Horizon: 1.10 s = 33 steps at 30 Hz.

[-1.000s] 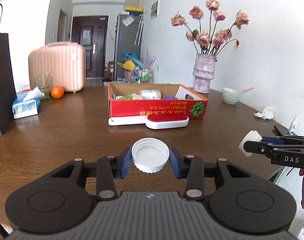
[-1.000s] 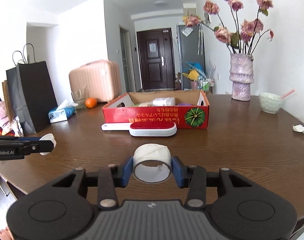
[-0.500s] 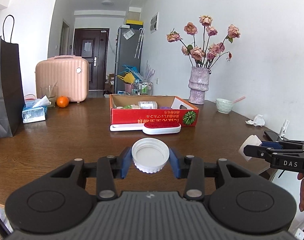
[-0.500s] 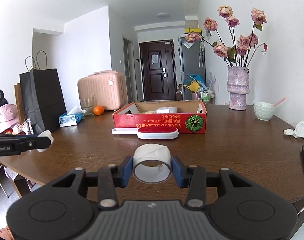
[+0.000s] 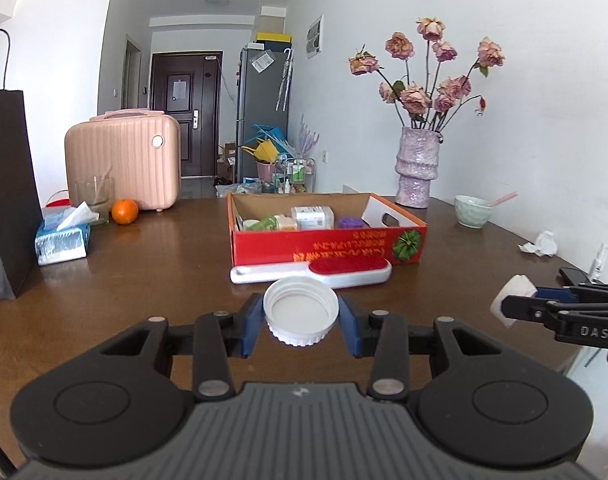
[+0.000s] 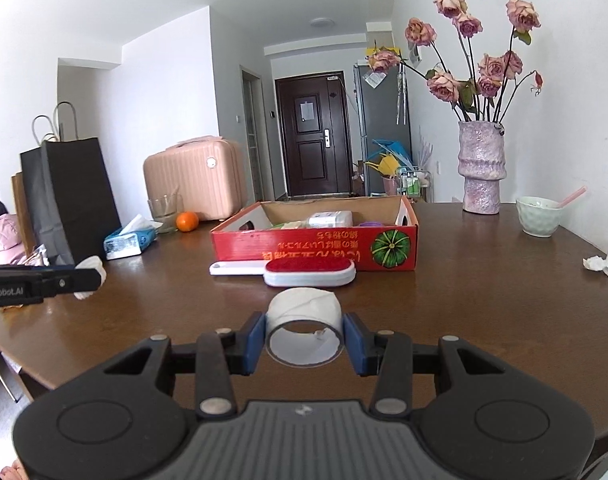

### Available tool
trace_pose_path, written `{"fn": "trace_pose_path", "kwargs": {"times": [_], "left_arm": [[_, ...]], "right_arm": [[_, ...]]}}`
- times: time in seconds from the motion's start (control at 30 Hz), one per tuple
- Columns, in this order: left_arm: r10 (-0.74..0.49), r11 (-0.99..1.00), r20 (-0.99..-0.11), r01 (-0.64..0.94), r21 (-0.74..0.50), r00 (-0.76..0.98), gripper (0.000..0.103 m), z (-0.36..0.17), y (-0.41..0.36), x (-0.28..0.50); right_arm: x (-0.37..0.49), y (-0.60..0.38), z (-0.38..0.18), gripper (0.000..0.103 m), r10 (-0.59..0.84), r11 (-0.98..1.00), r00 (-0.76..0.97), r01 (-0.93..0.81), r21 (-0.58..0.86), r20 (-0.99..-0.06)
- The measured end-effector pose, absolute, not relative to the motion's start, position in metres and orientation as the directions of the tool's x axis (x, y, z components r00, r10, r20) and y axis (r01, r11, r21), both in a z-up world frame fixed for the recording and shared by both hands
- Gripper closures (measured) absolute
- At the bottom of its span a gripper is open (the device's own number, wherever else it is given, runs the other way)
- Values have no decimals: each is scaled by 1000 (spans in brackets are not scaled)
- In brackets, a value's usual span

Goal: Organize rigid objects
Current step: 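Lower the cap and tape roll into the red box and open both grippers, then lift both open grippers out of the red box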

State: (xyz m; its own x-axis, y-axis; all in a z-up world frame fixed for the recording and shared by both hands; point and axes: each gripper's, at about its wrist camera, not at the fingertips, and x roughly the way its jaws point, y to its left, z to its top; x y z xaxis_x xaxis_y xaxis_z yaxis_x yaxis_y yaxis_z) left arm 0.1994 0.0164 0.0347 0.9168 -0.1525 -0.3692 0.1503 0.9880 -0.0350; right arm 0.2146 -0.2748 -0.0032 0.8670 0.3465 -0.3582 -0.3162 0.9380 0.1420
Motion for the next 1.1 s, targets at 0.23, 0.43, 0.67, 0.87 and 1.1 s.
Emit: {"fn": "trace_pose_path", "kwargs": {"times": [0.23, 0.43, 0.67, 0.87, 1.1], "left_arm": [[-185, 979, -347, 202, 14, 919, 62, 56, 15, 298], [-214, 969, -458, 247, 14, 863, 62, 55, 16, 426], [-140, 968, -616, 238, 80, 776, 62, 19, 17, 528], [-132, 976, -648, 214, 49, 750, 59, 4, 28, 559], [-147, 978, -622, 207, 25, 769, 39, 30, 32, 546]], "right_arm": [[300, -278, 25, 61, 381, 924, 862, -355, 140, -335], [415, -274, 46, 61, 384, 921, 836, -379, 93, -391], [549, -262, 26, 61, 295, 938, 724, -345, 44, -624], [585, -254, 6, 61, 195, 945, 709, -321, -64, -678], [580, -264, 36, 48, 225, 951, 758, -308, -32, -612]]}}
